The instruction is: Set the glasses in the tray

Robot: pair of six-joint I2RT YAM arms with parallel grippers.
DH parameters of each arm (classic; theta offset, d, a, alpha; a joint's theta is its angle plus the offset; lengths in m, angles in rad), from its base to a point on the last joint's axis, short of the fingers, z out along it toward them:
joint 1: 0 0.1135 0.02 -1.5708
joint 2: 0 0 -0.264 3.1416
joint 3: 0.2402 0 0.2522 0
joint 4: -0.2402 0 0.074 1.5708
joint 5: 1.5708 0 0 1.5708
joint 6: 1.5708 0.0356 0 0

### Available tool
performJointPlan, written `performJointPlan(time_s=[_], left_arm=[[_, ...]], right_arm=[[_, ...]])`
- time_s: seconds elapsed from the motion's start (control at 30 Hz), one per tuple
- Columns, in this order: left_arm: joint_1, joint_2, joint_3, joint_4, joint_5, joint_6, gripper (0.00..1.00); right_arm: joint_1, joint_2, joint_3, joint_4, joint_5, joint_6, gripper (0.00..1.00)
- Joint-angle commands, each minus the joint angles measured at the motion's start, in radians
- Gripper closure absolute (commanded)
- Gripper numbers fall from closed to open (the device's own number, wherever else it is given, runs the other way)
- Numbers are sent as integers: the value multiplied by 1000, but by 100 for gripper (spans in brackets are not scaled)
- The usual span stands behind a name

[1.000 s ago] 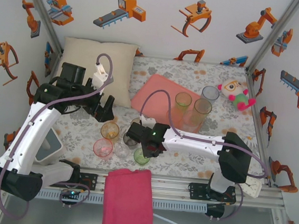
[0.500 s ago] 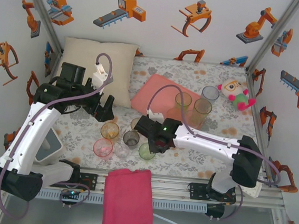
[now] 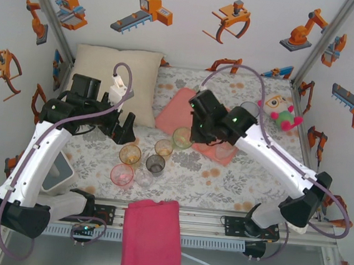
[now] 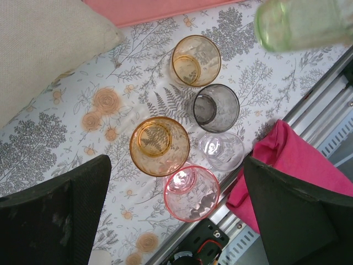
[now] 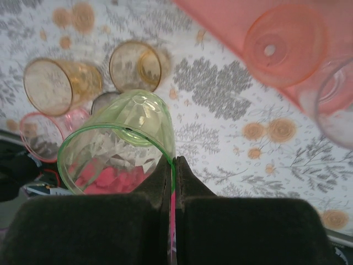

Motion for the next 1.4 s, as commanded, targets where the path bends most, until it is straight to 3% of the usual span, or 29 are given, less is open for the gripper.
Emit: performJointPlan(time_s=[0.0, 0.5, 0.97, 1.37], left_arm=[[9, -19, 22, 6, 36, -14, 3], [16, 16, 38, 23, 52, -26, 3], [20, 66, 59, 17, 61, -24, 3], [19, 74, 52, 17, 67, -22, 3]], right_arm=[[-84, 53, 103, -45, -15, -120, 100], [-416, 439, 427, 36, -16, -242, 100], [-529, 670, 633, 5, 23, -256, 100], [-571, 711, 604, -18, 67, -279, 100]])
